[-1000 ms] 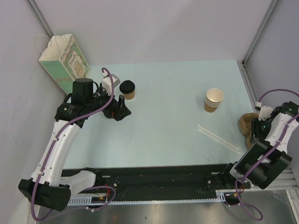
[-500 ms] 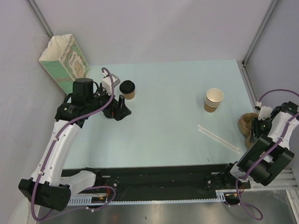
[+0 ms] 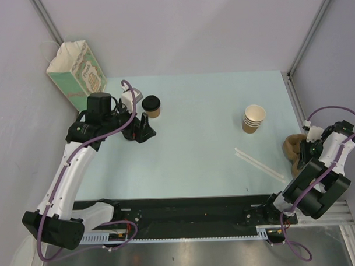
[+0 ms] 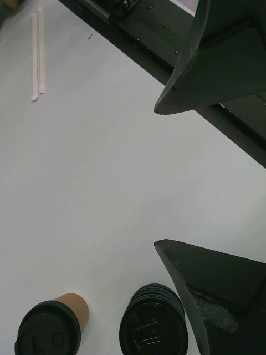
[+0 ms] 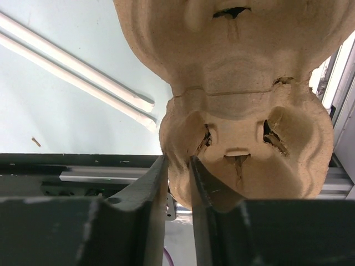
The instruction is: Pack the takeout coffee
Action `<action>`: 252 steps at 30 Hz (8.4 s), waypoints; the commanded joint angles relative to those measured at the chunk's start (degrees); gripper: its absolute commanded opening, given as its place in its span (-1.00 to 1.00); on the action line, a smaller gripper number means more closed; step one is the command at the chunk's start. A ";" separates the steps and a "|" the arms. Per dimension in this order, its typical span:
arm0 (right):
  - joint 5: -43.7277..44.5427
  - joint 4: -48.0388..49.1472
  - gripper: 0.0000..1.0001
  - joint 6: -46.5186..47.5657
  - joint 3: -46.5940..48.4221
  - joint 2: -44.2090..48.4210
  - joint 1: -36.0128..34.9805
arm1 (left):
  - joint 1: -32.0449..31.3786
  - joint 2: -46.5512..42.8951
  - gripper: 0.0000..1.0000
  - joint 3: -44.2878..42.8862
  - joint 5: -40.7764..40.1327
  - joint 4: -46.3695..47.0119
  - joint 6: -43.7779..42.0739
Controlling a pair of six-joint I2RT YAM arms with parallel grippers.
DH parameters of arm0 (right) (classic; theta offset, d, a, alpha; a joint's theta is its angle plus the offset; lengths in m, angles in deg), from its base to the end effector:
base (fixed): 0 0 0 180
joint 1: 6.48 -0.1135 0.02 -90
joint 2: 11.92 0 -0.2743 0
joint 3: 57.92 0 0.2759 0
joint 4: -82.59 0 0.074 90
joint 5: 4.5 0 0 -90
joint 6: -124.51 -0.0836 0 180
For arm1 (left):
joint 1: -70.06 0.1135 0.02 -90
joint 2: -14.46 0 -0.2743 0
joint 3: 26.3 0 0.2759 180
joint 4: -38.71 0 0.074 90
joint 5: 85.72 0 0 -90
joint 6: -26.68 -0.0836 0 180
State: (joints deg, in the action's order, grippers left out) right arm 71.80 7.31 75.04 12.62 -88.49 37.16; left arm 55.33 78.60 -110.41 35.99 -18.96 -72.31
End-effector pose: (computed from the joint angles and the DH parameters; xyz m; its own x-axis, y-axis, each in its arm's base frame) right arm 0.1976 -0.1610 0.1979 -0.9626 0.0456 -0.2670 0.0250 0.9965 0.0798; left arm 0.2543 -0.1123 0.3658 -0.4875 0.2656 -0.8317 0.7033 0.6839 -0.1938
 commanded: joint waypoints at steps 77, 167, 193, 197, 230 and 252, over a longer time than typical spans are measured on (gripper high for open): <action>4.21 6.03 -1.00 -16.81 51.02 -36.10 -79.91 | 24.30 9.07 0.99 -9.13 15.67 -8.07 -2.34; -19.44 1.11 0.99 -17.15 42.31 -18.17 -70.45 | 38.37 59.87 0.52 -63.98 -1.73 25.50 4.25; -28.93 -2.93 1.00 -17.51 44.33 -12.02 -52.35 | 33.97 52.24 -1.00 -64.24 3.71 23.83 2.04; -30.07 -4.43 1.00 -16.63 44.77 -9.91 -47.70 | 31.69 47.49 -1.00 -64.59 4.77 26.11 4.33; -42.38 -24.03 0.99 -4.59 61.64 -6.66 -23.76 | -23.59 7.06 -1.00 -26.10 25.25 -12.70 -46.87; -31.85 -6.63 0.99 -16.54 56.37 2.40 -62.87 | -37.57 6.96 -0.98 -16.96 21.73 -21.17 -81.26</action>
State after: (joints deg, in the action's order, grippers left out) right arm 34.73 -3.03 60.09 68.75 -84.43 -20.15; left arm 19.66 85.72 -129.12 56.82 -38.91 -145.91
